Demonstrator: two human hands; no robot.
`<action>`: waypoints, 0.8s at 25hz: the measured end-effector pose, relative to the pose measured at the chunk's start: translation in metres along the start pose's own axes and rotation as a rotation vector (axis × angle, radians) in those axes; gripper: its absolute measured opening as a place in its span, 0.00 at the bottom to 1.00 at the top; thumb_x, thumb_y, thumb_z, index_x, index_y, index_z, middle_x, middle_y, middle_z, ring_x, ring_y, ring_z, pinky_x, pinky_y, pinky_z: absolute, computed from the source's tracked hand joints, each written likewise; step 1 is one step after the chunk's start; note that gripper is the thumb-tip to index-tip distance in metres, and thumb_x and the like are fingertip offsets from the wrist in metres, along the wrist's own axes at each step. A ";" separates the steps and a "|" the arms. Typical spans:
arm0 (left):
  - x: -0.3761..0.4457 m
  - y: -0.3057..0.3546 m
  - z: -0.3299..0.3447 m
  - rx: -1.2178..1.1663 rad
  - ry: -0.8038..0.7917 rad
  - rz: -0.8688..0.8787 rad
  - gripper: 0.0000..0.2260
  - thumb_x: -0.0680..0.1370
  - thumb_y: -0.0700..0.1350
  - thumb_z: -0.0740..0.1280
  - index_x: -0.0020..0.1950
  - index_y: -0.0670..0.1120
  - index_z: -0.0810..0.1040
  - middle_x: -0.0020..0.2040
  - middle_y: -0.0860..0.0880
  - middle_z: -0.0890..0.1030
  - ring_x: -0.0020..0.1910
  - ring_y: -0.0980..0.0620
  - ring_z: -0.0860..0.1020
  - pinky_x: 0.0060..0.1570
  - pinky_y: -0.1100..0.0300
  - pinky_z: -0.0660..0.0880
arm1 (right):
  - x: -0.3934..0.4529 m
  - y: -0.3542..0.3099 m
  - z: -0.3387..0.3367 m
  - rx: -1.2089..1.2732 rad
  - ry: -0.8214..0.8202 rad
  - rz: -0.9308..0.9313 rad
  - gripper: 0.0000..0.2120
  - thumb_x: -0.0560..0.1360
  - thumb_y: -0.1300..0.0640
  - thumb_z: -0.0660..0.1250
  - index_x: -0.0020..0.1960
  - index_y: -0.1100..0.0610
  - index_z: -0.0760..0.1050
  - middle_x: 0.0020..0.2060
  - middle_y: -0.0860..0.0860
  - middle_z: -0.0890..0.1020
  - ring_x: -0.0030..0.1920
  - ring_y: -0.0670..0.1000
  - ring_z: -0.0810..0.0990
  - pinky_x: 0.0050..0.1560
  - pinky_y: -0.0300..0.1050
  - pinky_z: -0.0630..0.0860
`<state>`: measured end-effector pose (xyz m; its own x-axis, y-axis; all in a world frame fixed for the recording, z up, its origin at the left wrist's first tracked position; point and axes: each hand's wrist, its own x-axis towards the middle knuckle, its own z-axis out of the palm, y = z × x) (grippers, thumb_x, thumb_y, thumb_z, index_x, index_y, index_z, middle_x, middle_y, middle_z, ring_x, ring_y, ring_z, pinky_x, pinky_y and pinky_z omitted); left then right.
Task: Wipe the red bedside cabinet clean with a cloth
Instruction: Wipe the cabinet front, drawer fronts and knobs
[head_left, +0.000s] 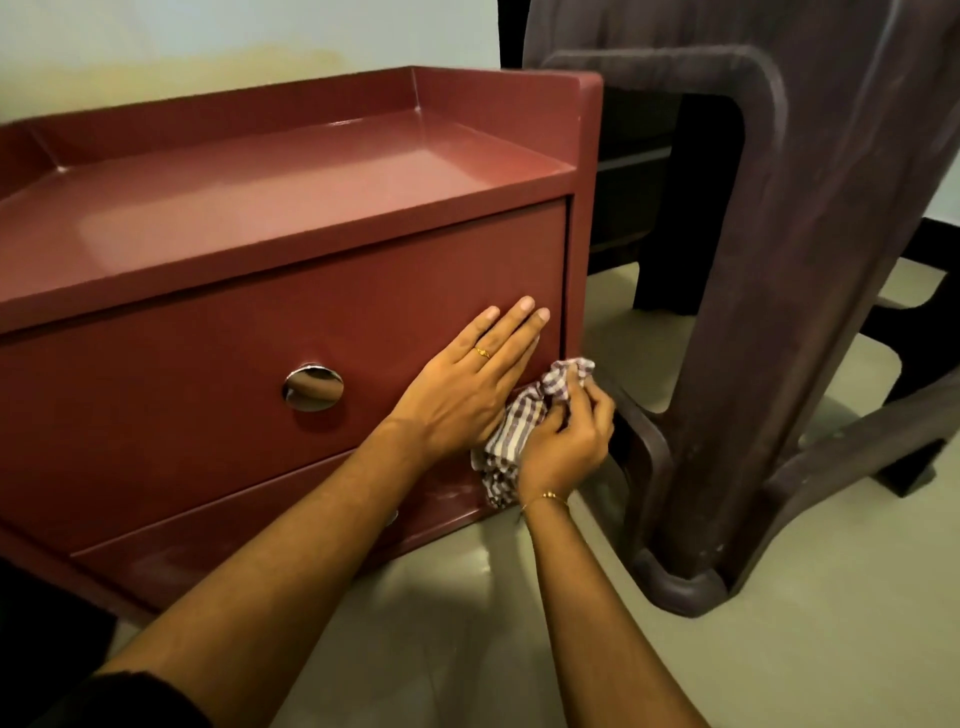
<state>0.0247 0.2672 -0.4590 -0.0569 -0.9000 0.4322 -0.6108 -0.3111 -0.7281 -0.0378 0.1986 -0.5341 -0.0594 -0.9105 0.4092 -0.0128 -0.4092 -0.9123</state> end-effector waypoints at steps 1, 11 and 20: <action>-0.002 0.002 0.002 0.008 -0.018 0.018 0.28 0.75 0.47 0.57 0.72 0.36 0.59 0.74 0.42 0.63 0.74 0.44 0.60 0.73 0.50 0.43 | -0.010 0.015 -0.005 -0.010 -0.020 0.055 0.19 0.68 0.77 0.65 0.56 0.65 0.79 0.51 0.62 0.80 0.53 0.60 0.79 0.54 0.30 0.65; -0.004 0.005 0.006 0.061 -0.014 0.046 0.29 0.76 0.51 0.54 0.73 0.36 0.58 0.74 0.43 0.63 0.74 0.46 0.61 0.74 0.50 0.46 | -0.008 0.016 0.002 0.035 0.003 0.092 0.20 0.70 0.77 0.64 0.60 0.65 0.77 0.55 0.60 0.79 0.55 0.52 0.74 0.52 0.17 0.64; -0.002 0.002 0.000 0.045 -0.048 0.059 0.29 0.75 0.51 0.58 0.73 0.37 0.60 0.75 0.42 0.62 0.74 0.44 0.60 0.73 0.51 0.50 | -0.013 0.045 -0.004 -0.105 -0.065 0.409 0.19 0.73 0.70 0.65 0.63 0.64 0.74 0.61 0.63 0.77 0.62 0.61 0.75 0.60 0.43 0.68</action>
<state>0.0230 0.2686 -0.4613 -0.0534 -0.9305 0.3623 -0.5710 -0.2692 -0.7755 -0.0412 0.1922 -0.5808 -0.0174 -0.9998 0.0099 -0.1030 -0.0081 -0.9946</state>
